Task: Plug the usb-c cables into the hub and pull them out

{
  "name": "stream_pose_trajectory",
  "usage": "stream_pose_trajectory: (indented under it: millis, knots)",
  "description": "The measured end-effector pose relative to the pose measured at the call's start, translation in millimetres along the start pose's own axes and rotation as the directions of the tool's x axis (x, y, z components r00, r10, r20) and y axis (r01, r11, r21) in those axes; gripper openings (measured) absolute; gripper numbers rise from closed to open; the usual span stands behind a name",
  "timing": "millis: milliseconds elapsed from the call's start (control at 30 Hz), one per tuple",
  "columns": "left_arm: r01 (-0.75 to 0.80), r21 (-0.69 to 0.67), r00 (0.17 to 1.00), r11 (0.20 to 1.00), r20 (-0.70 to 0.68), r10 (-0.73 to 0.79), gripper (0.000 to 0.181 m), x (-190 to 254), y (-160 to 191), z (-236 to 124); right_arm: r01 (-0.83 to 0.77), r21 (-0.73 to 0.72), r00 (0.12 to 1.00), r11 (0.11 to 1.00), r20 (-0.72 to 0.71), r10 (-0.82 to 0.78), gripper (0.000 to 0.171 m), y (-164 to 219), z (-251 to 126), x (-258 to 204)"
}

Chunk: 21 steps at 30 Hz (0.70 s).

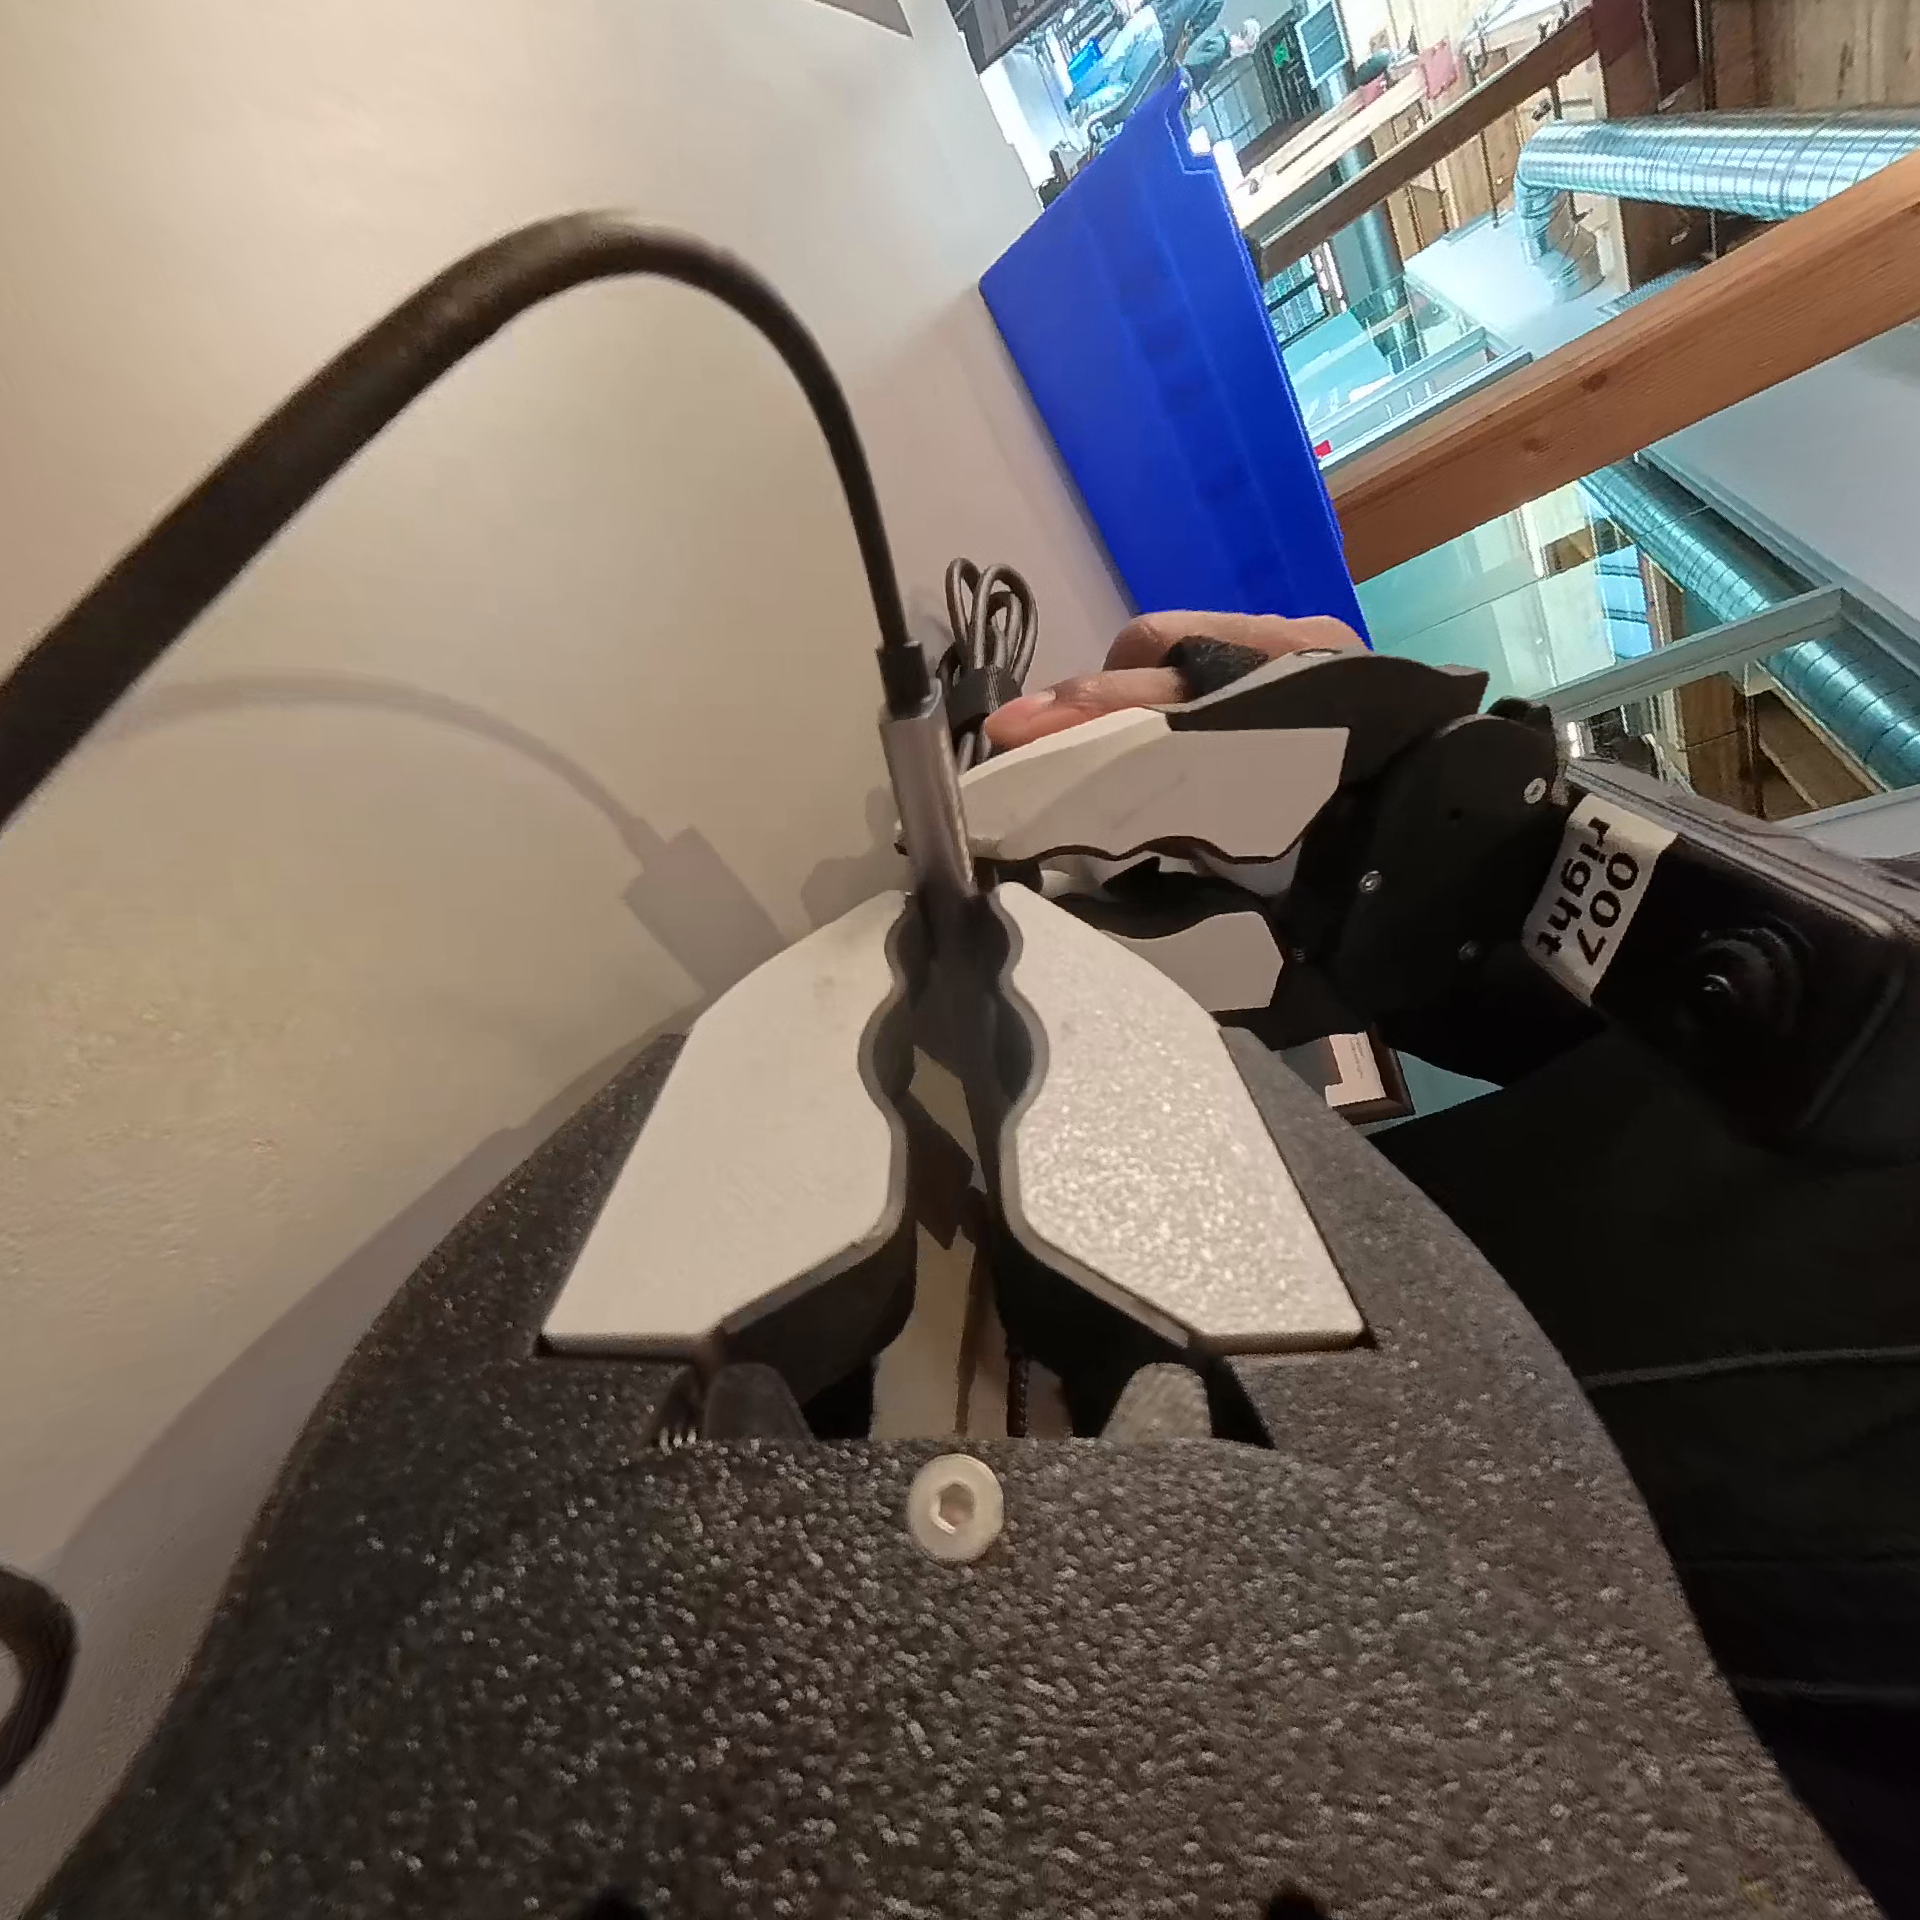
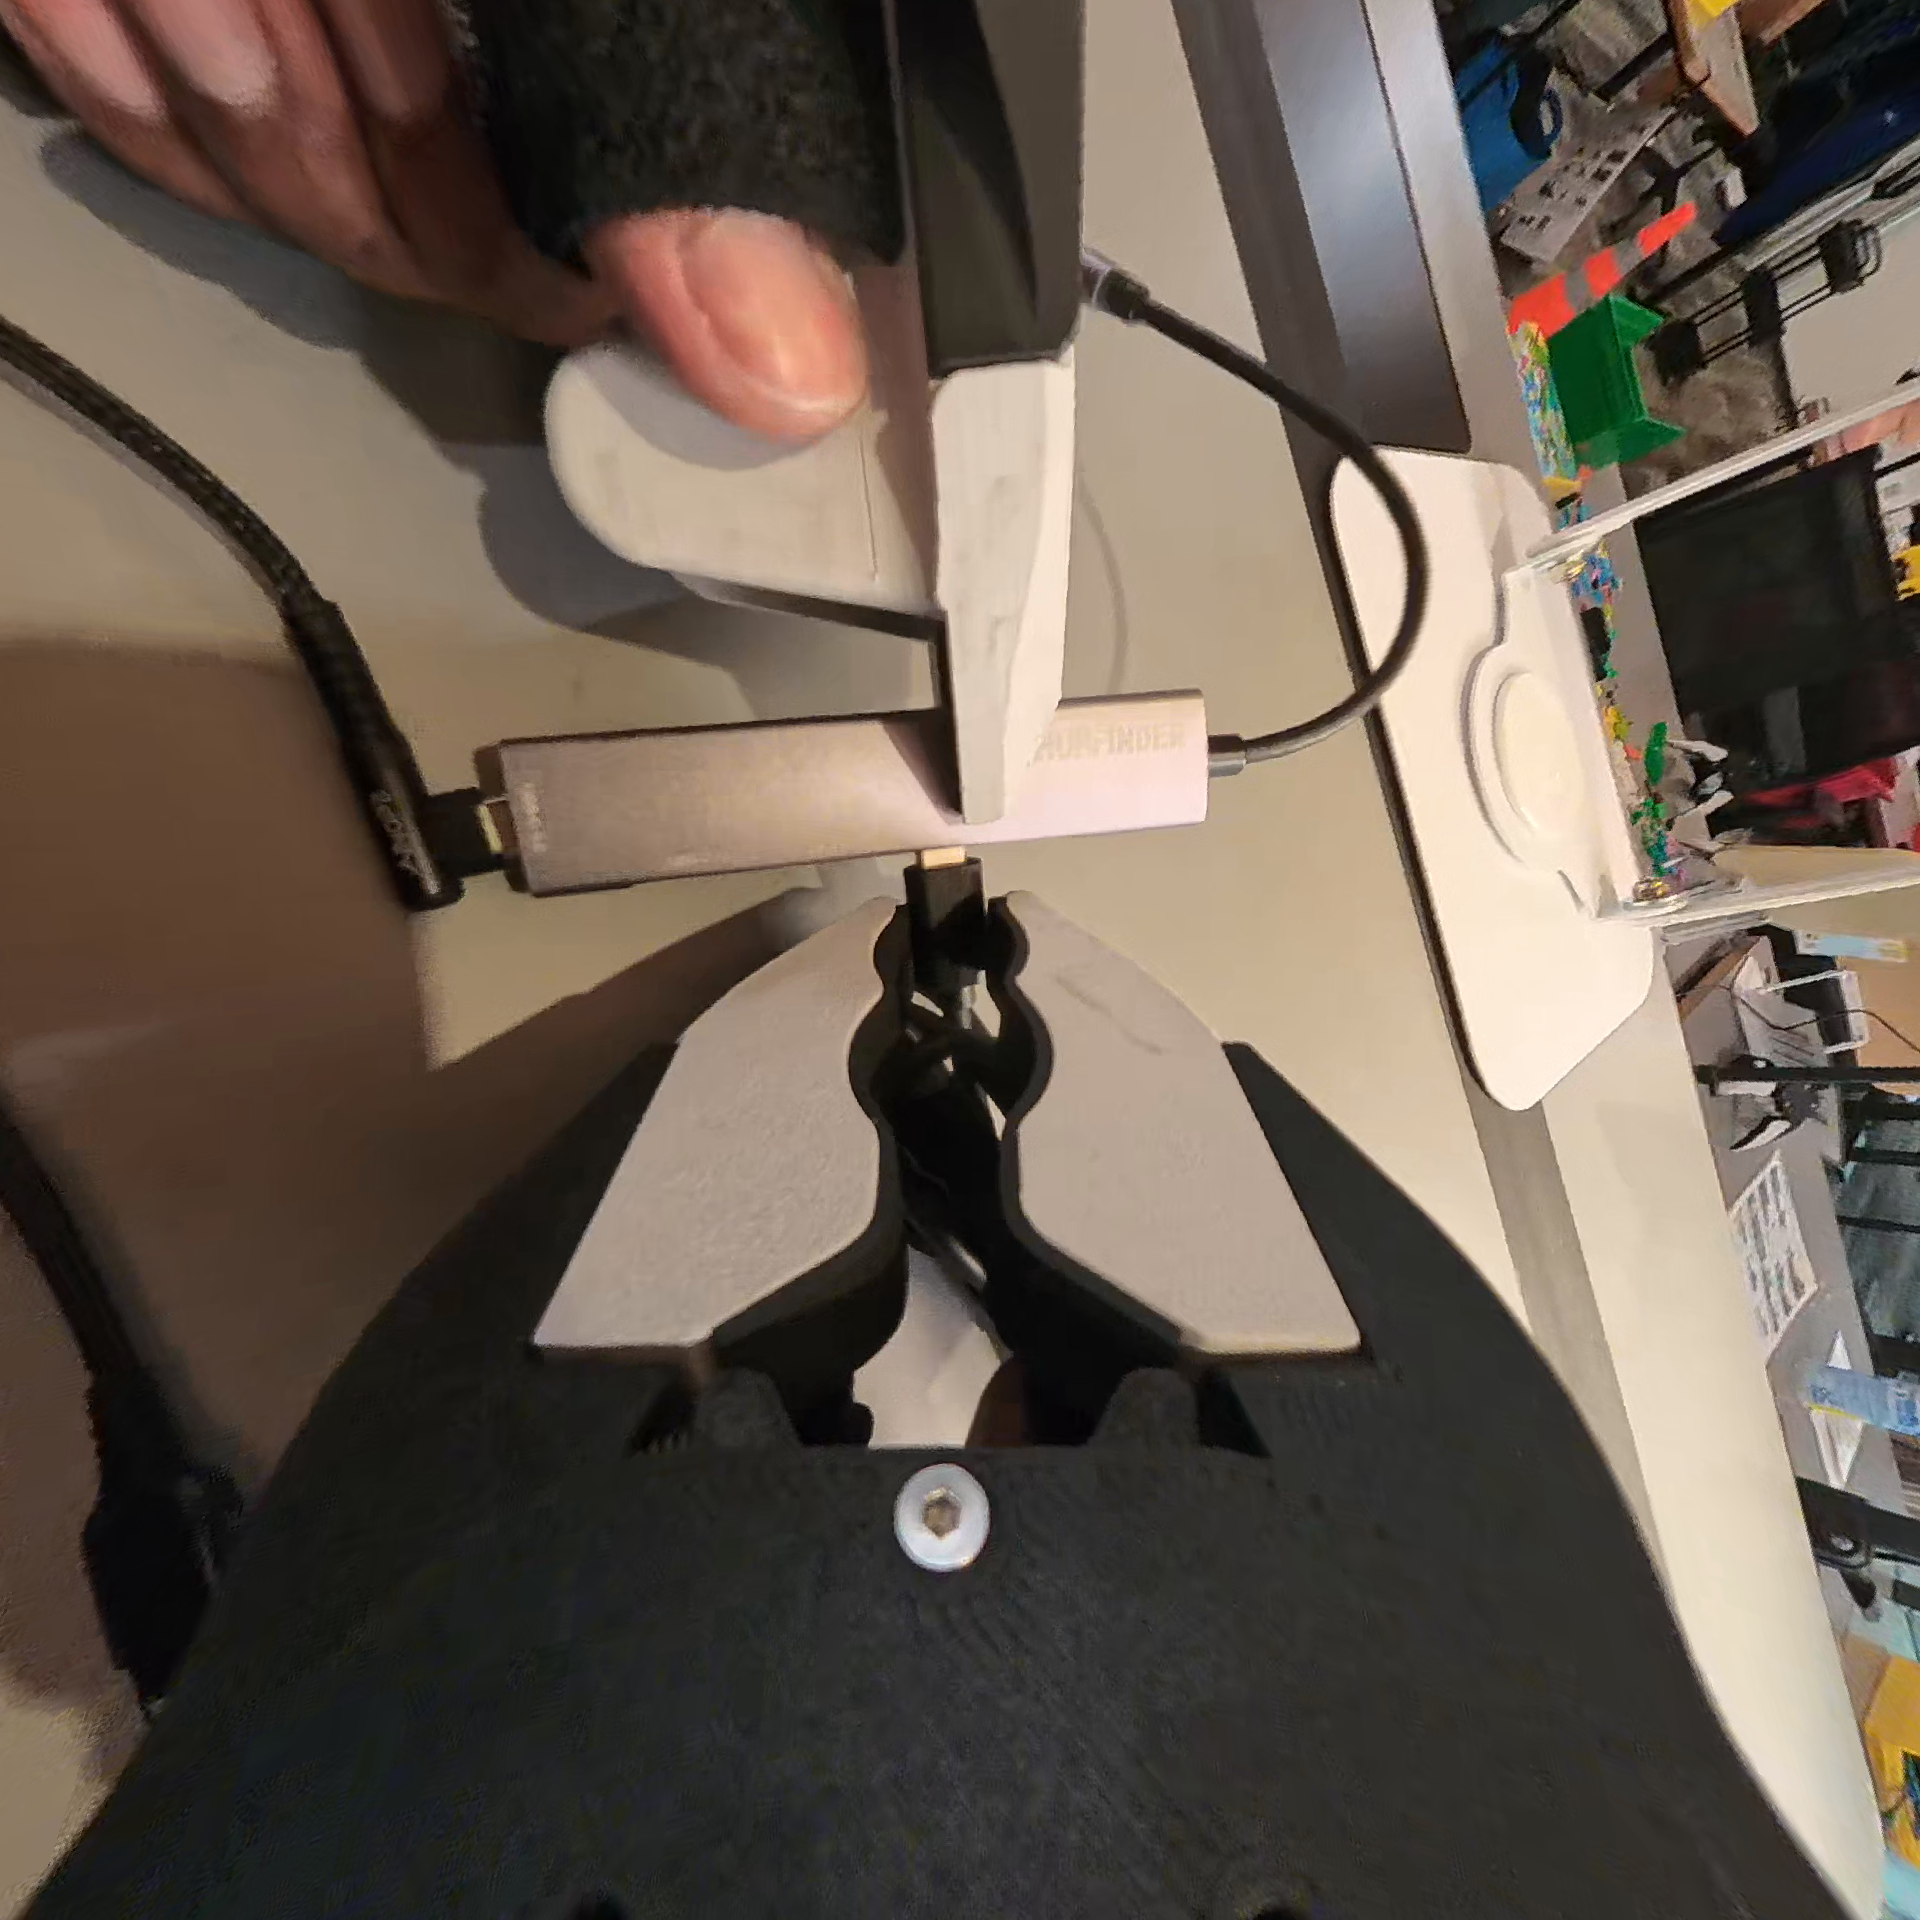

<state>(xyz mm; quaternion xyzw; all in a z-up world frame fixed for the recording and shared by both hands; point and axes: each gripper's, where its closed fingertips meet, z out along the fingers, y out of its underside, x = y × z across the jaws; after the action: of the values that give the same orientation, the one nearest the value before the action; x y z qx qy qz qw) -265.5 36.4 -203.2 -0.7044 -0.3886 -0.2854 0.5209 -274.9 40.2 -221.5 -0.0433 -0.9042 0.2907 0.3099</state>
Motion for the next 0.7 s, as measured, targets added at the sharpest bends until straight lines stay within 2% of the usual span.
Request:
stream_pose_trajectory:
  millis: [133,367,567,700]
  knots:
    - [-0.005,-0.022,0.999,1.0,-0.035,0.004,0.016,4,4,-1,0.019,0.017,1.0,1.0,-0.022,-0.019,0.013,0,-2,2]
    - [-0.019,-0.028,0.999,0.999,-0.027,0.019,0.01,4,5,0,0.043,0.014,0.998,0.999,-0.047,-0.042,0.013,0,-3,6]
    - [-0.034,-0.01,0.999,0.999,-0.016,0.034,0.01,4,2,0,-0.007,-0.003,0.998,1.0,-0.055,0.007,0.013,0,-2,9]
    - [-0.036,-0.002,0.999,0.999,0.011,0.036,0.01,1,0,0,0.014,-0.047,0.993,0.999,-0.117,-0.019,0.012,1,0,11]
